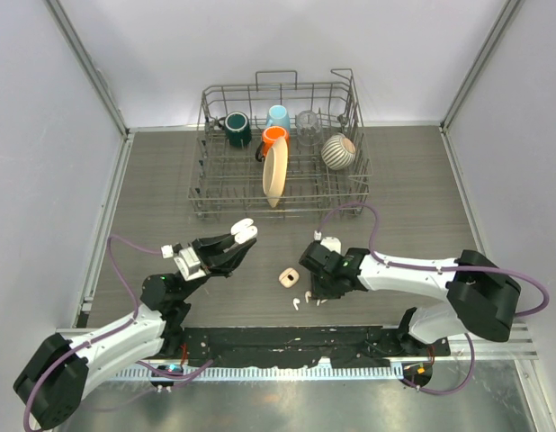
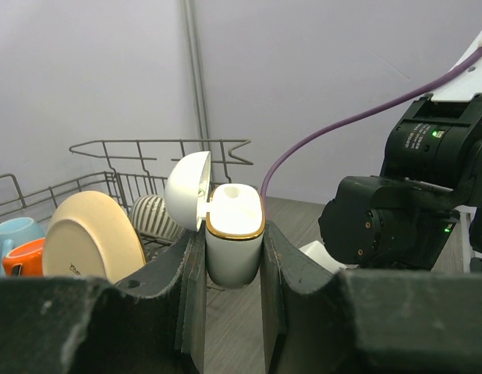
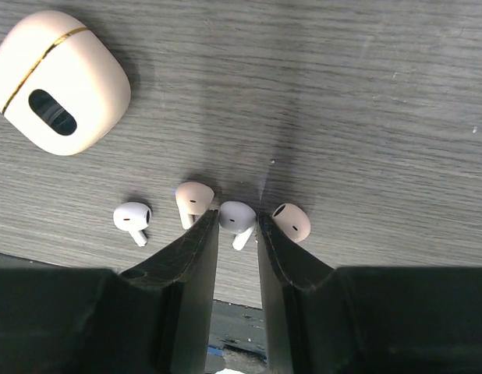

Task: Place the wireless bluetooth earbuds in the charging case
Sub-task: Pick up the earbud from the center of the board, then place the earbud in the charging case.

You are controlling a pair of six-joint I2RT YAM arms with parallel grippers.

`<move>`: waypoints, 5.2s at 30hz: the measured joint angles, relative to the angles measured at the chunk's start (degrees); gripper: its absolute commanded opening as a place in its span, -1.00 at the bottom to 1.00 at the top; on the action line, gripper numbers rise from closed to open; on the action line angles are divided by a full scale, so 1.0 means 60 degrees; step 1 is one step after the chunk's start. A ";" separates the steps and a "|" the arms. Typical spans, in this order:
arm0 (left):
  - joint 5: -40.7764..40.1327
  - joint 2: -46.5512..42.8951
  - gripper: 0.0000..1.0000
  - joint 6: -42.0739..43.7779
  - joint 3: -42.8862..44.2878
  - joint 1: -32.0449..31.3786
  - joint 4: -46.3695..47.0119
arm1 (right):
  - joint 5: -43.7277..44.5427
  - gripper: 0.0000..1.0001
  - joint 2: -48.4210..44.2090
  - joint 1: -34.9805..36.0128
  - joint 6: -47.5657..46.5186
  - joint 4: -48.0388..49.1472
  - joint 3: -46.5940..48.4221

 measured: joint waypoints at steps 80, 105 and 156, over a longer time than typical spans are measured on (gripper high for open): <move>0.0189 0.0860 -1.00 0.0098 0.0135 0.0000 0.0015 | 0.2965 -0.99 -0.3260 0.0178 -0.4586 0.3967 0.1938; 0.0368 0.1300 -1.00 -0.0153 0.0590 0.0000 0.0015 | 0.2652 -0.98 -0.2677 0.1920 -0.7919 0.7847 0.2146; 0.0397 0.1268 -1.00 -0.0623 0.0681 0.0000 0.0000 | 0.3122 -0.98 -0.2167 0.2357 -0.9930 0.7701 0.2014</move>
